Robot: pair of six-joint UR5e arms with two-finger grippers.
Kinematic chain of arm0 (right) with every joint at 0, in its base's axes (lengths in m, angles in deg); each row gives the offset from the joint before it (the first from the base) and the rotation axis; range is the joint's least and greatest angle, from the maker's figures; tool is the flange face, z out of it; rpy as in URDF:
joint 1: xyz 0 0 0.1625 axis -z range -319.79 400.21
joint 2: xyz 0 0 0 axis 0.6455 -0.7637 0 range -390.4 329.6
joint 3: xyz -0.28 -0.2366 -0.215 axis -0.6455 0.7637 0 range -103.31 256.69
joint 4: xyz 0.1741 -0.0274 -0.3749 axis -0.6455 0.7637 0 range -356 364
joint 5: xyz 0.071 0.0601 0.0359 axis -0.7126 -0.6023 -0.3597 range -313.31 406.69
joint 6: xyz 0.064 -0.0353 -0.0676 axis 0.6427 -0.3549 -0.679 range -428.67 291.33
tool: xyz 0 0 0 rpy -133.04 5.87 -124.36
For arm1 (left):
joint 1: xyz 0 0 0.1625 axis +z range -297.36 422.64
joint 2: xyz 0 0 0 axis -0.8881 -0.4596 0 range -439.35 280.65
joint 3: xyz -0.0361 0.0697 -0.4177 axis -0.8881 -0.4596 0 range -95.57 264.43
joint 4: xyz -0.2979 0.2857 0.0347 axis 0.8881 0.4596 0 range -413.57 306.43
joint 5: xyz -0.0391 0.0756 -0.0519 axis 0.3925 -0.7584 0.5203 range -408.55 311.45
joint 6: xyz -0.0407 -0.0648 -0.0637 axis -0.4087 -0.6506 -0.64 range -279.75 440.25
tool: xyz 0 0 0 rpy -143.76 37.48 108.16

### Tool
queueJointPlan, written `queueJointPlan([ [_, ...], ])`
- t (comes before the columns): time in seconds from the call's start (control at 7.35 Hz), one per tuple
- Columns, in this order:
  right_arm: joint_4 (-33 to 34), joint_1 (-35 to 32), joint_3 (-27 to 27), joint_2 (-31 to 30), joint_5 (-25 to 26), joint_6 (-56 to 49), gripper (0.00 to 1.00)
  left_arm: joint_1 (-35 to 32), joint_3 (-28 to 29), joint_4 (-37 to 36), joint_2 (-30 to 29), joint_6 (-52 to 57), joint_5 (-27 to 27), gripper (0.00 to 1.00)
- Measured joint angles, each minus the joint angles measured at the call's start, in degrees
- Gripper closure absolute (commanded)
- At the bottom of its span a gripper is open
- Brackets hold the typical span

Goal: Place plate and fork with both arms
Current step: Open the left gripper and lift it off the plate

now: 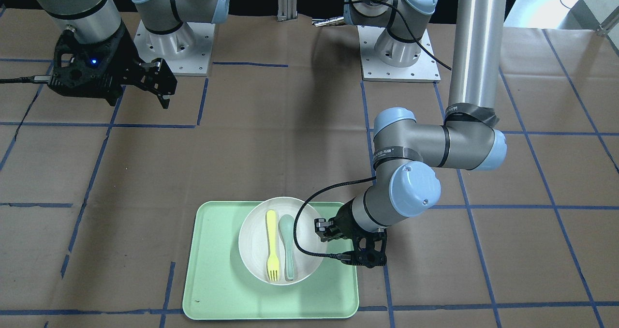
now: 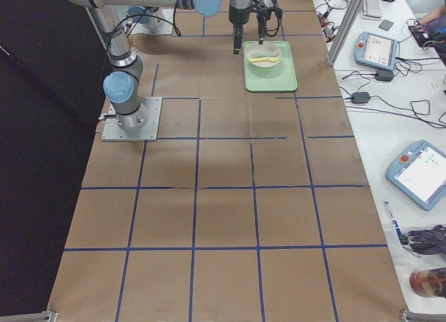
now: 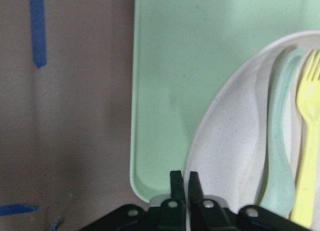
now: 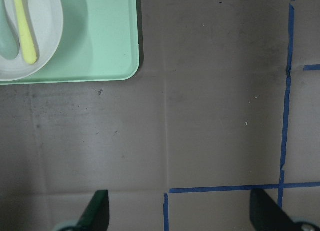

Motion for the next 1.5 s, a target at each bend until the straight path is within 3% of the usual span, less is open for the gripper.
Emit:
queueJointPlan([
  [0.82, 0.1, 0.0, 0.0, 0.0, -0.1, -0.1, 0.0, -0.6, 5.2, -1.9, -4.6, 0.1, -0.3, 0.96],
  [1.22, 0.1, 0.0, 0.0, 0.0, -0.1, -0.1, 0.0, -0.5, 5.4, -2.1, -4.7, 0.0, -0.4, 0.17],
  [1.36, 0.1, 0.0, 0.0, 0.0, -0.1, -0.1, 0.0, -0.5, 5.1, -2.0, -4.5, -0.3, -0.4, 0.02],
  [1.5, 0.1, 0.0, 0.0, 0.0, -0.1, -0.1, 0.0, -0.5, 4.5, -1.6, -3.7, -0.4, -0.5, 0.01],
])
